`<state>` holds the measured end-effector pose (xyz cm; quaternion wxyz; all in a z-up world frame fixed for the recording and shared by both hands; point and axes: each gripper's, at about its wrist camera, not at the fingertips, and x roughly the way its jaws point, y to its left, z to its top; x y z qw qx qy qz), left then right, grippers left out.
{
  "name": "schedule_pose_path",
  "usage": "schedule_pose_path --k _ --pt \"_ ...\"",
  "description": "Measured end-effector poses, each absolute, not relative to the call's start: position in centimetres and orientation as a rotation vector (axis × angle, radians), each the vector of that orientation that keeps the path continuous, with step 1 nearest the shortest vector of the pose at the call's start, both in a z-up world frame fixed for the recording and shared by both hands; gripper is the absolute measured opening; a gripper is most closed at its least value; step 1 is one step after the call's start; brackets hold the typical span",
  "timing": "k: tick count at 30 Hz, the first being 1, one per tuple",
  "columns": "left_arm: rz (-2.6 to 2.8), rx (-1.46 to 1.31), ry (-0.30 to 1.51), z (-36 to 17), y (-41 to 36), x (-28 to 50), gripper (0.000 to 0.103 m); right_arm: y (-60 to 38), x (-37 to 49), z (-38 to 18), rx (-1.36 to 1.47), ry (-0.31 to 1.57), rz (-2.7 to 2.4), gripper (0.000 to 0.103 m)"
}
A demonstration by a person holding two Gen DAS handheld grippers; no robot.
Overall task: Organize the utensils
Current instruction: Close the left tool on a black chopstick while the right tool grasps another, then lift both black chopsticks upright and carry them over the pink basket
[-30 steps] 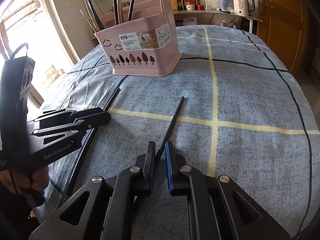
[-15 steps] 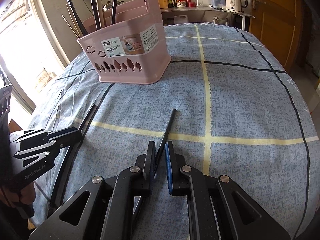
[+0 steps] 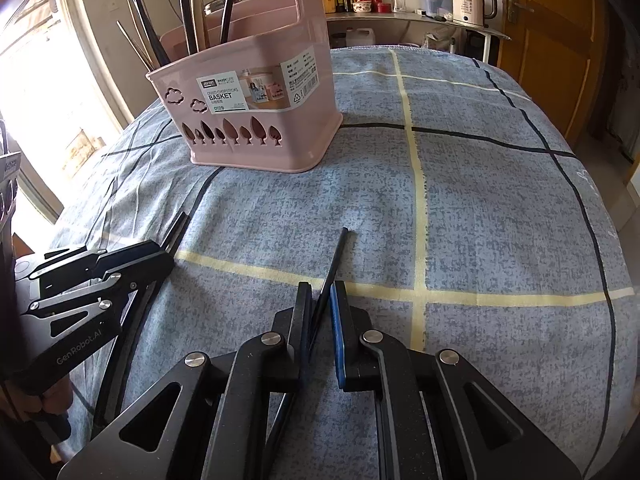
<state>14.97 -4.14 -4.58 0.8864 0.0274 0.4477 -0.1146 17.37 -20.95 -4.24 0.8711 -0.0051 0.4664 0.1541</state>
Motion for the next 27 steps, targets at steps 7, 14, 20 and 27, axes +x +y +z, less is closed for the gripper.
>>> schedule_pose_path --k 7,14,20,27 --pt "-0.254 0.051 0.941 -4.4 -4.3 15.2 0.007 -21.0 17.7 -4.2 0.003 0.983 0.353 0.008" --pt "-0.284 0.013 0.913 -2.3 -3.8 14.7 0.007 -21.0 16.8 -2.4 0.037 0.933 0.394 0.006" --pt "-0.319 -0.01 0.82 2.1 -3.1 13.7 0.006 -21.0 16.0 1.4 0.055 0.833 0.432 0.005" --pt "-0.342 -0.007 0.682 7.7 -2.2 12.7 0.005 -21.4 15.2 6.5 0.062 0.701 0.449 0.005"
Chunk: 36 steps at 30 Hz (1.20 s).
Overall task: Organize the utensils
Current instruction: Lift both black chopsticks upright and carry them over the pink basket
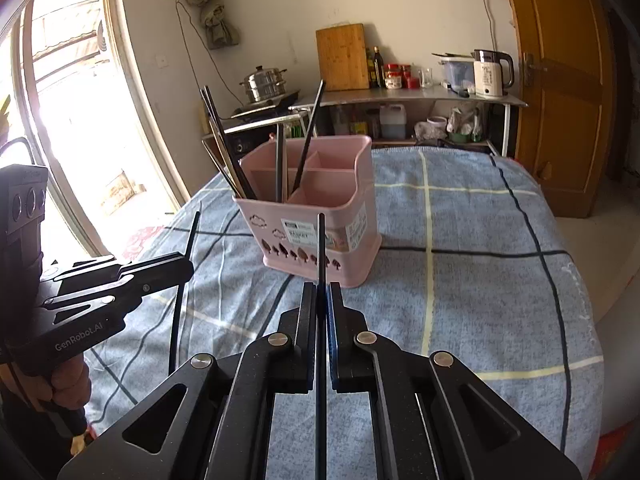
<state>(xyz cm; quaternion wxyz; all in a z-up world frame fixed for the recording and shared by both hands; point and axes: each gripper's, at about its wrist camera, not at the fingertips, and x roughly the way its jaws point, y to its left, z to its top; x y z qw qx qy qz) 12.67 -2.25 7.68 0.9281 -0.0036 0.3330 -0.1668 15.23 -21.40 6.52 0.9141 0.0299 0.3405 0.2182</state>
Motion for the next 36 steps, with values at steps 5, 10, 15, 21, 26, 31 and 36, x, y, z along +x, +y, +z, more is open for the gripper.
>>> schedule_pose_path --k 5,10,15,21,26,31,36 --pt "-0.352 -0.004 0.609 10.3 -1.8 12.0 0.006 -22.0 14.8 9.3 0.064 0.626 0.447 0.005" --pt "-0.366 -0.011 0.591 11.0 -1.4 11.9 0.006 -22.2 14.3 10.8 0.062 0.586 0.449 0.005" --pt "-0.392 -0.018 0.594 10.9 -1.2 11.1 0.006 -22.4 13.5 10.8 0.059 0.584 0.461 0.005" --pt "-0.398 -0.02 0.6 11.2 -0.8 10.1 0.006 -22.6 12.8 11.0 0.049 0.576 0.473 0.005" --pt "-0.399 -0.014 0.606 11.4 -0.6 9.6 0.005 -22.2 12.3 10.9 0.027 0.587 0.486 0.005" --pt "-0.406 -0.002 0.622 11.3 -0.3 8.9 0.005 -22.5 11.6 11.0 0.01 0.592 0.485 0.005" --pt "-0.407 0.017 0.628 11.5 -0.2 8.3 0.005 -22.6 10.9 11.2 -0.01 0.589 0.486 0.005"
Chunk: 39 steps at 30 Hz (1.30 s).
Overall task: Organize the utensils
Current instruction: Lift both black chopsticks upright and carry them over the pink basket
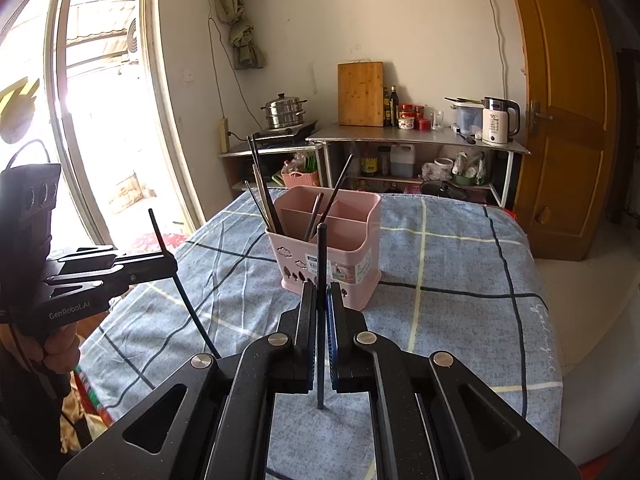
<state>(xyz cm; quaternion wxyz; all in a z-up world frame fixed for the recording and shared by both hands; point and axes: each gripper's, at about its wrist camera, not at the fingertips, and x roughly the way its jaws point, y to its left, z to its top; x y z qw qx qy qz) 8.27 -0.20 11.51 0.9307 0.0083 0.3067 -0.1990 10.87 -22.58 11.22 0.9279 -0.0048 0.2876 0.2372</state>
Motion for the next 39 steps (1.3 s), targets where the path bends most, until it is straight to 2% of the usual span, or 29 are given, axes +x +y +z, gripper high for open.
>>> schedule_pose_path --k 19,39 --pt "-0.372 0.005 0.57 14.0 1.3 10.4 0.005 -20.5 12.5 13.6 0.025 0.485 0.545 0.005" --pt "-0.294 -0.052 0.404 21.2 3.7 17.1 0.005 -15.8 19.2 19.9 0.049 0.299 0.571 0.005"
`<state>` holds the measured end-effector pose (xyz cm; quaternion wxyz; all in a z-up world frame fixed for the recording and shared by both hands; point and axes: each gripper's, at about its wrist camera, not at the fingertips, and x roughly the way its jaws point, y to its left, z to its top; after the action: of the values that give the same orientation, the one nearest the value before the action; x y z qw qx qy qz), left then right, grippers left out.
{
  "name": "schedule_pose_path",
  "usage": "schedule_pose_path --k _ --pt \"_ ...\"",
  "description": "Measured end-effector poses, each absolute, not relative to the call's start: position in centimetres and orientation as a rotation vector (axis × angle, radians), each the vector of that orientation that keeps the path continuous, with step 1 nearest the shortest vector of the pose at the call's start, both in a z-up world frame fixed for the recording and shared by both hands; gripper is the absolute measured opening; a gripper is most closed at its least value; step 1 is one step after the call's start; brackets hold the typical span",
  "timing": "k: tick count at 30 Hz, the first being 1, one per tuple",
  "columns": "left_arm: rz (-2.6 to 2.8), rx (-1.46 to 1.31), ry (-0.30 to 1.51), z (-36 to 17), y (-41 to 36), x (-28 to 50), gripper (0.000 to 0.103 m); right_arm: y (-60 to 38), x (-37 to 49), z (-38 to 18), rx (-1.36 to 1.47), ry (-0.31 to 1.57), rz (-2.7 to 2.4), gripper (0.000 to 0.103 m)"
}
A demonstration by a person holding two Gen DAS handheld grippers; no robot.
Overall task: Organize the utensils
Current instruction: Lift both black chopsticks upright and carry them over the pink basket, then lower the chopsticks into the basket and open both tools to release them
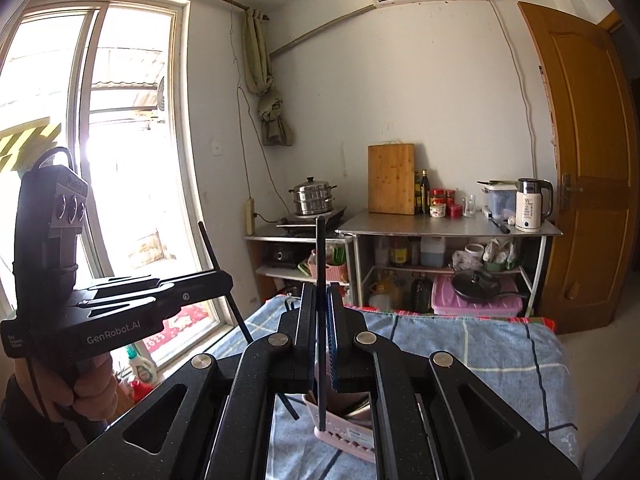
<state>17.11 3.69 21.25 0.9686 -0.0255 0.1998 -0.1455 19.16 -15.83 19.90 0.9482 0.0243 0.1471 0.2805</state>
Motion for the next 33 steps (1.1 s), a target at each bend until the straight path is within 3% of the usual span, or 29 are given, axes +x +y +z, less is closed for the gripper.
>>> schedule_pose_path --k 14,33 --pt "-0.297 -0.055 0.407 18.8 3.4 20.8 0.005 -16.1 22.3 18.4 0.09 0.297 0.531 0.005" --pt "-0.313 -0.062 0.584 12.1 2.9 22.3 0.005 -15.6 23.6 13.1 0.044 0.463 0.522 0.005"
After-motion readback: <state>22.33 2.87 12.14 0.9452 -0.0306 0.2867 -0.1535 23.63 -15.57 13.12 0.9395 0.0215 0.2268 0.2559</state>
